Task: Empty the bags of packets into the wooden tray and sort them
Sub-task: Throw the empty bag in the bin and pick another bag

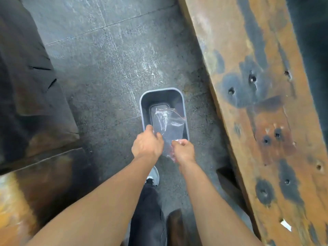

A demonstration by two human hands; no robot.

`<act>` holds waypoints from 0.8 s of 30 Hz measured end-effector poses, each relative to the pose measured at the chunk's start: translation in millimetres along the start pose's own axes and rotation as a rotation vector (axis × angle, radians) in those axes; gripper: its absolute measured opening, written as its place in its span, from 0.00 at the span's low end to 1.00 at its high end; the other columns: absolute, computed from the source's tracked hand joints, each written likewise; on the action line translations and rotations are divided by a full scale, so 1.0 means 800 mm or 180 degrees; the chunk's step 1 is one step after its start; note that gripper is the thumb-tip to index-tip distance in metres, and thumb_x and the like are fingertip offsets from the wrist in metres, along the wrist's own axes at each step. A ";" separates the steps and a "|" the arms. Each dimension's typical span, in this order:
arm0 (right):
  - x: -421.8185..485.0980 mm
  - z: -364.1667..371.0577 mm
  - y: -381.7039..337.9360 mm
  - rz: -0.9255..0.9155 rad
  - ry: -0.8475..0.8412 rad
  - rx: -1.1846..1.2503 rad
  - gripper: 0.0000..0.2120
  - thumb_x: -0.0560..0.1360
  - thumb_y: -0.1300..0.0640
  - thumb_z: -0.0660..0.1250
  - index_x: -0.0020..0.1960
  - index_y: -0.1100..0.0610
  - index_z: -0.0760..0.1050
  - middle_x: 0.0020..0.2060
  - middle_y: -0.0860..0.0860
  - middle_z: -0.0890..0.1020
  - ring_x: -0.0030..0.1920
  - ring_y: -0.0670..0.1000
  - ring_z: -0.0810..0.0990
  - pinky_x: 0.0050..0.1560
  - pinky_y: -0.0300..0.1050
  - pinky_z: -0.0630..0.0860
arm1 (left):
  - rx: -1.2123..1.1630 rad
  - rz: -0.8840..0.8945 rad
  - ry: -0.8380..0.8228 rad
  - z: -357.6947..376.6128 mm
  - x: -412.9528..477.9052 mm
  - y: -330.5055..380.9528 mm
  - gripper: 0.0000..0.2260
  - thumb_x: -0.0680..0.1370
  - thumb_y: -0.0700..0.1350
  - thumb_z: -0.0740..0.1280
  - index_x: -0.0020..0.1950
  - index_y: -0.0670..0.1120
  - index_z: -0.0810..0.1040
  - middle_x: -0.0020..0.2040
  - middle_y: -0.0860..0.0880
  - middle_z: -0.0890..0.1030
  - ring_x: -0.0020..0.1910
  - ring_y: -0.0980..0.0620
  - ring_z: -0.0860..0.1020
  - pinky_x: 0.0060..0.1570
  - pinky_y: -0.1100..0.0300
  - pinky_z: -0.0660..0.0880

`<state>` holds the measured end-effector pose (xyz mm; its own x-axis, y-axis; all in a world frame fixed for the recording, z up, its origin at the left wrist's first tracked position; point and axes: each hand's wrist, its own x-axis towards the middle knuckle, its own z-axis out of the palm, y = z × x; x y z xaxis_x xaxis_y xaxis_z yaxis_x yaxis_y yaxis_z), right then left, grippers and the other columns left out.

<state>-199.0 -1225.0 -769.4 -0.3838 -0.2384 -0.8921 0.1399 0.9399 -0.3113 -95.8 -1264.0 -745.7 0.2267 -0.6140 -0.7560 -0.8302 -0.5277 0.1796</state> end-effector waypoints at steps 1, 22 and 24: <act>0.015 0.005 0.002 0.0033 0.0022 0.0026 0.03 0.77 0.60 0.66 0.45 0.57 0.74 0.36 0.55 0.80 0.30 0.52 0.75 0.29 0.42 0.69 | -0.0001 -0.0039 0.0002 0.008 0.014 0.003 0.12 0.81 0.52 0.57 0.59 0.48 0.72 0.53 0.42 0.80 0.47 0.41 0.75 0.44 0.54 0.68; 0.044 0.000 0.021 0.0212 0.0059 0.0129 0.11 0.80 0.56 0.63 0.60 0.58 0.70 0.37 0.52 0.77 0.31 0.50 0.77 0.32 0.44 0.76 | -0.0339 -0.0484 0.0014 0.027 0.033 -0.017 0.16 0.80 0.51 0.59 0.63 0.45 0.73 0.59 0.40 0.80 0.58 0.39 0.78 0.53 0.52 0.72; 0.015 -0.006 0.010 0.0118 0.0055 0.0129 0.08 0.80 0.56 0.63 0.57 0.57 0.71 0.37 0.52 0.78 0.32 0.50 0.78 0.33 0.44 0.77 | -0.0350 -0.0444 0.0012 0.007 0.011 -0.017 0.15 0.80 0.51 0.59 0.62 0.45 0.74 0.58 0.40 0.80 0.57 0.39 0.78 0.51 0.53 0.71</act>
<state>-207.0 -1219.2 -781.1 -0.3934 -0.1991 -0.8976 0.1909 0.9373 -0.2916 -85.5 -1258.8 -758.1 0.3379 -0.5326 -0.7760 -0.7300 -0.6687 0.1411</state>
